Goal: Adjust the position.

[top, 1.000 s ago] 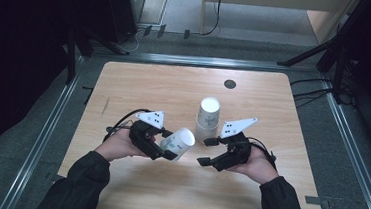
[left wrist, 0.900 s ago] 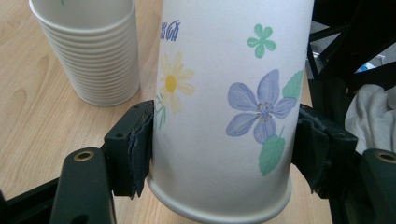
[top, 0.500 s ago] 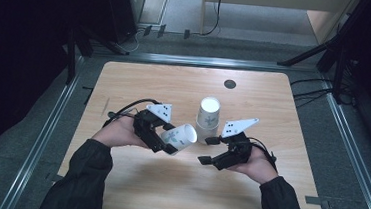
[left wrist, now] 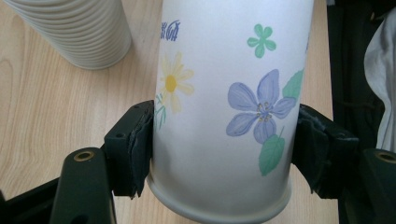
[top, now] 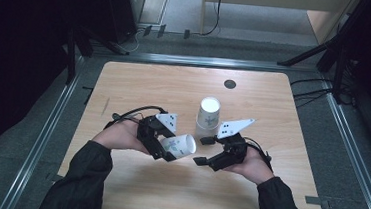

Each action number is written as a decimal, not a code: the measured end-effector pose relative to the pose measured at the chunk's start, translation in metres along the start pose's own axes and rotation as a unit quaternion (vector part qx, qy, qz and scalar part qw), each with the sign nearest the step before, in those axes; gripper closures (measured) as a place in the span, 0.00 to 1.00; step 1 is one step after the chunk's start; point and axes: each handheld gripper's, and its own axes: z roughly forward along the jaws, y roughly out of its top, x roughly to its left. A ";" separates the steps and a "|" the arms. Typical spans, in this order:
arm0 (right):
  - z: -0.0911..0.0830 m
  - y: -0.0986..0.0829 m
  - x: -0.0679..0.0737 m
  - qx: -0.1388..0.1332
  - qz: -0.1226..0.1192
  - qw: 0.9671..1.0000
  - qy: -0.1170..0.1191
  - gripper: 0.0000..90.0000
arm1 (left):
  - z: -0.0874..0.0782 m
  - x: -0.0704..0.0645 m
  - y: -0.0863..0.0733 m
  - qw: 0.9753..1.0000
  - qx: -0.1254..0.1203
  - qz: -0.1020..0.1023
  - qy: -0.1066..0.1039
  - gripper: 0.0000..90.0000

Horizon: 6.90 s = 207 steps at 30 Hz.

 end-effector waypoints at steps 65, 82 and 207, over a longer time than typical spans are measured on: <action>0.005 0.012 0.002 -0.005 -0.033 0.999 -0.008 0.38 | 0.006 -0.001 -0.005 0.998 -0.035 -0.010 0.054 0.01; -0.019 0.013 0.000 -0.056 -0.022 0.998 -0.005 0.37 | 0.002 0.000 -0.028 0.985 -0.153 -0.075 0.005 0.01; 0.034 0.008 0.012 0.038 -0.043 0.998 0.001 0.25 | 0.001 -0.012 0.024 0.995 0.088 0.033 0.042 0.25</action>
